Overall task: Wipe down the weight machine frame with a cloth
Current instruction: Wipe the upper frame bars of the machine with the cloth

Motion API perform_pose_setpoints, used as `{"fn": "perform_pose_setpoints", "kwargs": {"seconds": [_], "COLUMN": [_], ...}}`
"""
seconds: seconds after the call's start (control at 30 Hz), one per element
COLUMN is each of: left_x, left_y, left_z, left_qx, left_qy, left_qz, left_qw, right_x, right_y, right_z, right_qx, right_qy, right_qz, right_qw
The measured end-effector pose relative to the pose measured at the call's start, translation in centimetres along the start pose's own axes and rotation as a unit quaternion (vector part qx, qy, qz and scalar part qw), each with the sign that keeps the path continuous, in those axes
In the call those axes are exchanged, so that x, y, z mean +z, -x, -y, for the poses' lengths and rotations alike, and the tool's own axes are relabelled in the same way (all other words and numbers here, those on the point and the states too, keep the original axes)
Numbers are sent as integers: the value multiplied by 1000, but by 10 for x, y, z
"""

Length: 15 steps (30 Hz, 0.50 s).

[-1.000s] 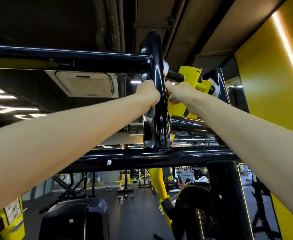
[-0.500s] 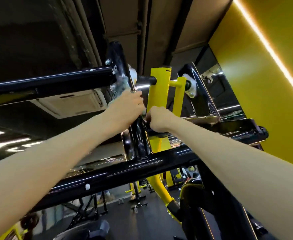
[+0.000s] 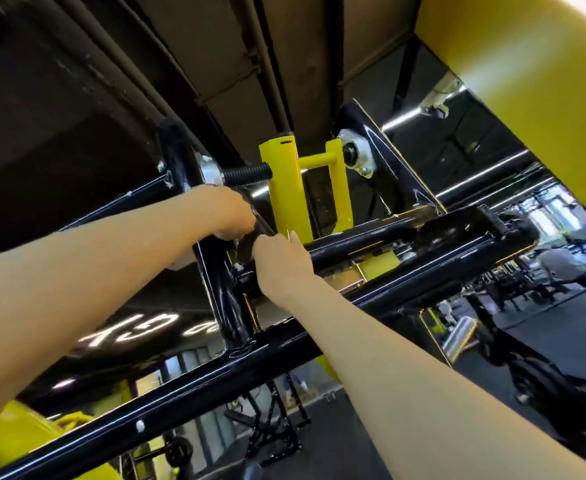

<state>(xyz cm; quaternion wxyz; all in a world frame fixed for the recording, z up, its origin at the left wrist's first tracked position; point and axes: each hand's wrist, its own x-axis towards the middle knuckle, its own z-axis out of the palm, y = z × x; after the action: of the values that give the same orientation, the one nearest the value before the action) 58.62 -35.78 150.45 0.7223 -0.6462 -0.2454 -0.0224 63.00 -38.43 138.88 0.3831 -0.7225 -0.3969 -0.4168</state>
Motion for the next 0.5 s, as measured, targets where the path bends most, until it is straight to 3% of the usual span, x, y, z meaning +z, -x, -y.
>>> {"fn": "perform_pose_setpoints", "kwargs": {"seconds": [0.1,0.23,0.3,0.43,0.5], "left_x": [-5,2,6,-3,5], "left_y": [-14,-27,-28,-10,5], "left_z": [-9,-20,-16,1,4], "left_qx": [-11,-14,-7,0,-13], "left_qy": [-13,71,100,147,128], "left_qz": [2,70,67,12,-57], "left_qw": [1000,995,993,989,990], "right_x": [1,-1,-4,-2,-3], "right_y": [-2,-4,-3,-2,-1], "right_z": [-3,-6,-6,-7,-7], "right_qx": [-12,-4,6,2,-2], "right_qy": [-11,-13,-26,-29,-28], "right_qz": [-7,-6,-2,-3,0], "right_qw": [1000,1000,1000,1000,1000]}}
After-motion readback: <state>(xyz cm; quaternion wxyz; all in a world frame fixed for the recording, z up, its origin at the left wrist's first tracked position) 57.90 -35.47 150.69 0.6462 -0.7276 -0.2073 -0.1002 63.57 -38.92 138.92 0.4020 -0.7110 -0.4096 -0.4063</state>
